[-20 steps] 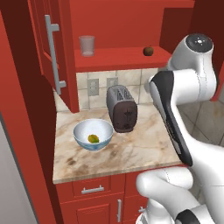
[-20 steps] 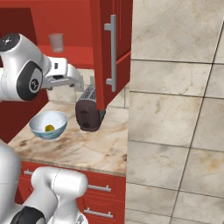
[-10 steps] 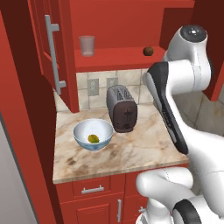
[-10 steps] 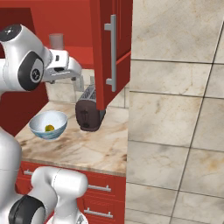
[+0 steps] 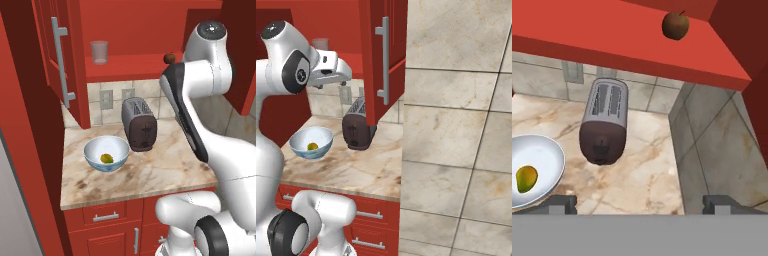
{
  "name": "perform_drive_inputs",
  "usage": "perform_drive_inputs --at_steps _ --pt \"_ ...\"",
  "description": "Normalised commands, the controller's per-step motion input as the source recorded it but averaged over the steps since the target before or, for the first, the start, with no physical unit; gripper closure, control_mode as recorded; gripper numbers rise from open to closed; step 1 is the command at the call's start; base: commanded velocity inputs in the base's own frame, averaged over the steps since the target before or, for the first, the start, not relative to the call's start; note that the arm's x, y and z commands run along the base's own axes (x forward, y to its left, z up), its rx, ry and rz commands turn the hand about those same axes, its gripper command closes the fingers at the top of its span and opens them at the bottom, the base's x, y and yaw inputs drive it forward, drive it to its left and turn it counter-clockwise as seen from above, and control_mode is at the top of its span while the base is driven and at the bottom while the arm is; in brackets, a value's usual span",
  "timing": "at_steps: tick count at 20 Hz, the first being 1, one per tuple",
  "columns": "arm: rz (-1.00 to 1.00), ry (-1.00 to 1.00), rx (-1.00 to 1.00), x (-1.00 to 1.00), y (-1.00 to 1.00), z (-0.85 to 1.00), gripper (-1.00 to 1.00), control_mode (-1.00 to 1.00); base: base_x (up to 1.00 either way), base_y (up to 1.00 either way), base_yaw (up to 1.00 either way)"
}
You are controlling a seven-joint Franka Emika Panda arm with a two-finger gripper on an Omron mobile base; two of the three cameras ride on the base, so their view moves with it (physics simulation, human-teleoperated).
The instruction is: Open the cabinet. Pick the mango and apple from the cabinet and place them into the bowl. Then close the cabinet.
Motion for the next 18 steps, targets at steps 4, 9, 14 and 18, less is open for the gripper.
perform_drive_inputs --at_steps 4,9,14,18 --pt "-0.03 -0.06 0.00 0.28 -0.01 0.00 -1.00 -1.00 0.00 0.00 0.00" --pt "-0.03 -0.15 0.00 0.19 -0.06 0.00 -1.00 -1.00 0.00 0.00 0.00" --pt "-0.02 -0.13 0.00 0.06 -0.10 0.00 -1.00 -1.00 0.00 0.00 0.00" --pt "-0.02 -0.13 0.00 0.01 -0.10 0.00 -1.00 -1.00 0.00 0.00 0.00"
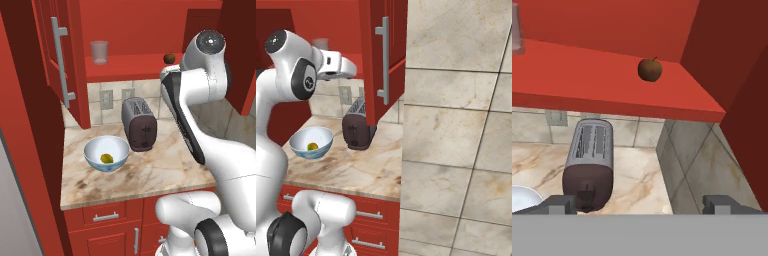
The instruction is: Open the cabinet. Pick the mango and apple from the cabinet and place them into the bowl. Then close the cabinet.
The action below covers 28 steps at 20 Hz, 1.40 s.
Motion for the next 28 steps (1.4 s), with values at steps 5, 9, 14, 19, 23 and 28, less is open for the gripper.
perform_drive_inputs --at_steps 5,9,14,19,23,28 --pt "-0.02 -0.06 0.02 0.15 -0.08 0.01 -1.00 -1.00 0.00 0.00 0.00" --pt "-0.04 0.00 0.11 0.41 -0.13 0.04 -1.00 -1.00 0.00 0.00 0.00" --pt "-0.04 0.07 0.10 0.49 -0.07 0.05 -1.00 -1.00 0.00 0.00 0.00" --pt "-0.02 0.08 0.05 0.45 0.00 0.04 -1.00 -1.00 0.00 0.00 0.00" --pt "0.00 0.07 0.04 0.52 0.00 0.00 -1.00 -1.00 0.00 0.00 0.00" --pt "0.00 0.00 0.01 0.37 -0.02 0.00 -1.00 -1.00 0.00 0.00 0.00"
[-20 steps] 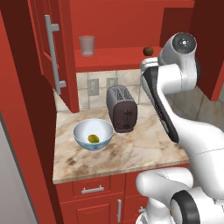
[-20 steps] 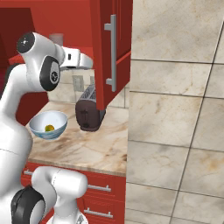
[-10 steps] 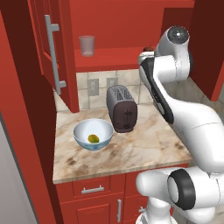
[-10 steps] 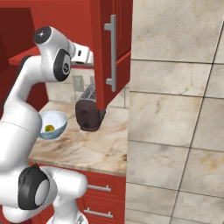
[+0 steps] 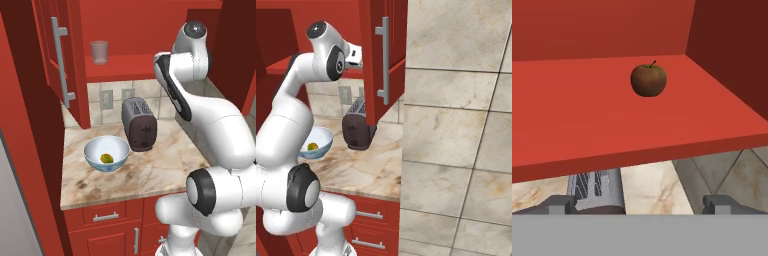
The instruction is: Open the cabinet. Pick the mango and apple from the cabinet and place them into the bowl. Then close the cabinet.
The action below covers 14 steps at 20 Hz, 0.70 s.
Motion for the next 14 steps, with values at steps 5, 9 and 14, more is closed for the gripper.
perform_drive_inputs --at_steps 5,9,14 --pt "0.00 0.00 0.00 0.24 -0.07 0.00 -1.00 -1.00 0.00 0.00 0.00" --pt "0.00 0.00 -0.01 0.27 -0.14 0.00 -1.00 -1.00 0.00 0.00 0.00" --pt "0.00 0.00 0.00 0.33 -0.31 0.00 -1.00 -1.00 0.00 0.00 0.00"
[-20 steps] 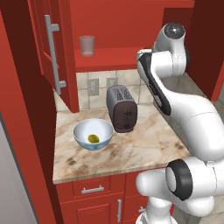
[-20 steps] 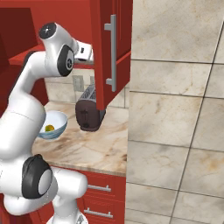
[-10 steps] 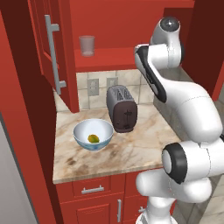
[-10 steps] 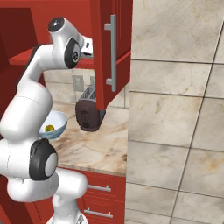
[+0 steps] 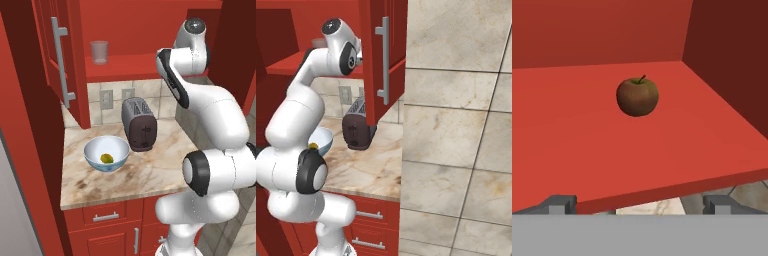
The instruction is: Open the cabinet. Pick the mango and apple from the cabinet and place them into the bowl. Then close the cabinet.
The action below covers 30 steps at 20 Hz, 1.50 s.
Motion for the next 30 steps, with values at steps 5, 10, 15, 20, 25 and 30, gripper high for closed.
perform_drive_inputs --at_steps 5,10,15,20,25,30 --pt "0.00 0.00 0.00 0.35 -0.18 0.00 -1.00 -1.00 0.00 0.00 0.00" --pt "0.00 0.00 0.00 0.30 0.00 0.00 -1.00 -1.00 0.00 0.00 0.00" --pt "0.00 0.00 0.00 0.25 -0.01 0.00 -1.00 -1.00 0.00 0.00 0.00" --pt "0.00 0.00 0.00 0.22 -0.03 0.00 -1.00 -1.00 0.00 0.00 0.00" --pt "0.00 0.00 0.00 0.26 -0.01 -0.05 -1.00 -1.00 0.00 0.00 0.00" --pt "0.00 0.00 0.00 0.33 -0.01 -0.13 -1.00 -1.00 0.00 0.00 0.00"
